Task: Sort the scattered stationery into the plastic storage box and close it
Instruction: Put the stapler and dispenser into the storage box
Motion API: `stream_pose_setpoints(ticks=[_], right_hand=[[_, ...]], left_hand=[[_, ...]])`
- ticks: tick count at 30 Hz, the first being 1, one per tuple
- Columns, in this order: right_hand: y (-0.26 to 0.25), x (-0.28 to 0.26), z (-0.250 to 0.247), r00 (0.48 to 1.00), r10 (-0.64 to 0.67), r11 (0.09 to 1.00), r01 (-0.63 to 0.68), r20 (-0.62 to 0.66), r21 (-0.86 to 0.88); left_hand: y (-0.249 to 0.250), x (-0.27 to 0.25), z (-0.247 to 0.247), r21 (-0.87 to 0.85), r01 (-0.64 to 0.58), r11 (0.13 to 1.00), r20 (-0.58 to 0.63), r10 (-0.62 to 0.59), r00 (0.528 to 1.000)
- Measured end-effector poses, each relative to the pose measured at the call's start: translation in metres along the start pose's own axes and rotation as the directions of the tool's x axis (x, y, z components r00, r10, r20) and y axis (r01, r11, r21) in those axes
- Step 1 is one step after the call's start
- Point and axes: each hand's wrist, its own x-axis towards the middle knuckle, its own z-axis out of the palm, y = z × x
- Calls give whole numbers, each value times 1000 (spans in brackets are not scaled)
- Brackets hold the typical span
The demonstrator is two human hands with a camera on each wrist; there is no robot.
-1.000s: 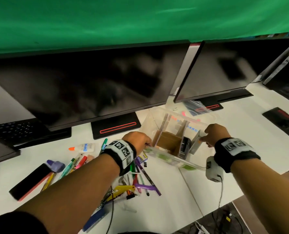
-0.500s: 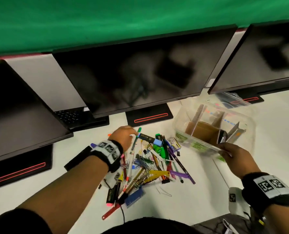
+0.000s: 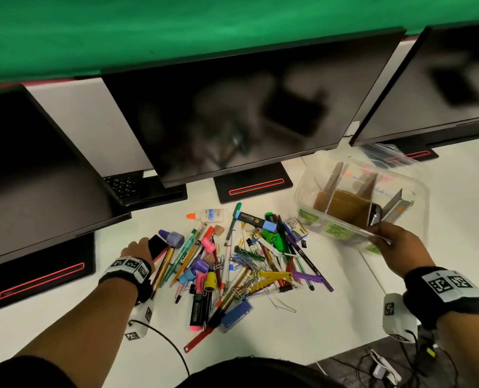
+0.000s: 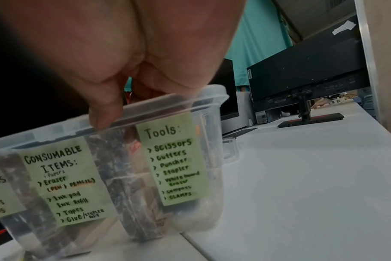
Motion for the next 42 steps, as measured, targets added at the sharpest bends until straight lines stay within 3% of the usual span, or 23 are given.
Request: stream_pose_setpoints(ticks=[8, 12, 15, 18, 23, 26, 30, 32, 34, 38, 42], right_hand=[[-4, 2, -3, 999, 23, 1000, -24, 31, 14], [-5, 3, -2, 998, 42, 999, -43, 45, 28], [-3, 3, -7, 998, 33, 997, -37, 60, 62], [-4, 3, -12, 992, 42, 990, -57, 116, 132], [-8, 4, -27, 985, 87, 904, -142, 151, 404], [-11, 8, -33, 989, 94, 828, -143, 116, 542], [-12, 18, -46, 988, 105, 743, -155, 115, 651], [-11, 24, -59, 989, 107, 778, -145, 100, 612], [-6, 31, -77, 991, 121, 820, -131, 55, 557], [10, 44, -111, 981, 174, 925, -132, -89, 357], [16, 51, -114, 973, 220, 975, -220, -70, 14]], left_hand=[[9, -1, -25, -147, -2, 989, -149, -21, 989], [59, -26, -71, -123, -212, 969, -238, 178, 955], [123, -53, -90, -163, -519, 839, -276, 466, 841], [190, -85, -95, -139, -753, 643, -283, 703, 653], [274, -113, -88, -77, -900, 429, -234, 870, 434], [301, -120, -84, -57, -930, 363, -215, 905, 367], [322, -120, -80, -86, -942, 326, -244, 909, 337], [326, -119, -81, -112, -940, 324, -237, 909, 342], [326, -112, -84, -107, -923, 369, -220, 897, 384], [310, -83, -86, 18, -849, 528, -121, 844, 523], [303, -71, -82, 105, -843, 528, -75, 849, 523]])
